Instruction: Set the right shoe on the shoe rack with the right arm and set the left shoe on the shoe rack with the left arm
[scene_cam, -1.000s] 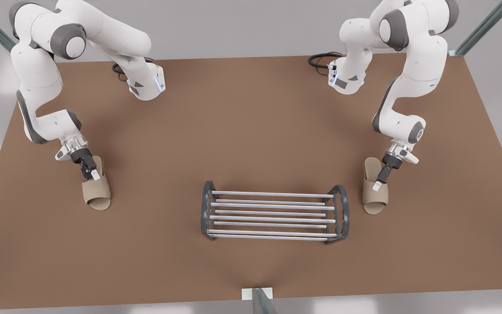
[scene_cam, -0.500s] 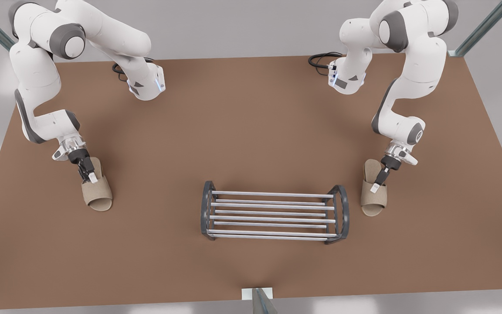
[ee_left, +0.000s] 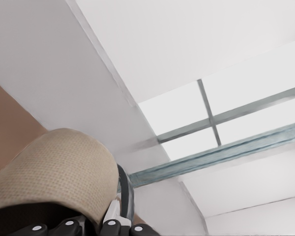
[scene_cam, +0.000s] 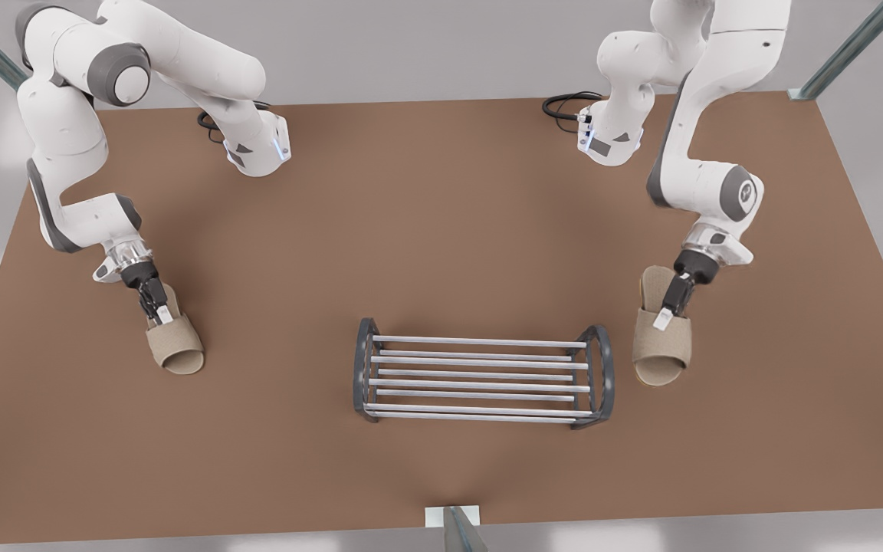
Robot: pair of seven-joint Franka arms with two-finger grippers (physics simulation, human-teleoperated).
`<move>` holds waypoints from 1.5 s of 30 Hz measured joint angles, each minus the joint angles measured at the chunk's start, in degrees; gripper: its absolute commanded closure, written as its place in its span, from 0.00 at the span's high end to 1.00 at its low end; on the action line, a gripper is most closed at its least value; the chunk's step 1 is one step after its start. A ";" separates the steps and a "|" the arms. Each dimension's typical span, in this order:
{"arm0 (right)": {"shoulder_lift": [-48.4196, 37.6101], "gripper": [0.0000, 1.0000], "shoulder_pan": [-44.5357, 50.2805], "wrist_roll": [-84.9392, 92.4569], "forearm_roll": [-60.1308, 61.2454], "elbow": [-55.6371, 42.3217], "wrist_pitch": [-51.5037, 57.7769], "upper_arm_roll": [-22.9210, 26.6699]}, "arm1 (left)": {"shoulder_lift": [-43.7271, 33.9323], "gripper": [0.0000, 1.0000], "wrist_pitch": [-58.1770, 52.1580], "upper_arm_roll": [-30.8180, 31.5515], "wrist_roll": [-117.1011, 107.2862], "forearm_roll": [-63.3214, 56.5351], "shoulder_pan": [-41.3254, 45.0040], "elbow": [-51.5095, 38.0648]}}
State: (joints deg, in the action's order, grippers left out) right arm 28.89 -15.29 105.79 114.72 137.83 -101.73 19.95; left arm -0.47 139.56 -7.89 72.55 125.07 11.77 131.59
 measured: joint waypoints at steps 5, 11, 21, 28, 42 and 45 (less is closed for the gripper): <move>0.77 0.51 0.17 0.24 0.17 -0.08 0.14 0.00 | -9.00 0.26 12.08 8.57 -4.06 -0.07 2.85 -0.63; 1.22 0.48 0.10 0.49 0.23 -0.51 0.21 0.00 | -9.02 0.26 24.82 22.18 -10.53 0.03 3.55 -7.00; 0.69 0.39 0.09 0.86 0.29 -0.64 -0.32 0.00 | 13.06 0.26 30.70 24.00 -20.22 0.09 3.12 -24.46; -3.68 0.21 0.27 0.95 0.25 -0.54 -2.52 -0.89 | 19.72 0.27 30.04 22.33 -24.27 0.29 2.61 -27.22; -20.96 0.21 12.45 -5.84 8.69 0.91 -13.47 -17.34 | 24.51 1.00 26.77 20.36 -27.48 0.15 2.64 -30.05; -26.72 0.21 18.32 -8.48 15.51 0.84 -17.11 -21.07 | 22.96 1.00 27.47 20.36 -27.57 -0.19 2.63 -28.01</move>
State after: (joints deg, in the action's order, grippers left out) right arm 2.17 3.02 97.31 130.22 138.67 -118.85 -1.12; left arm 22.49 167.03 12.48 44.98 124.88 14.40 103.58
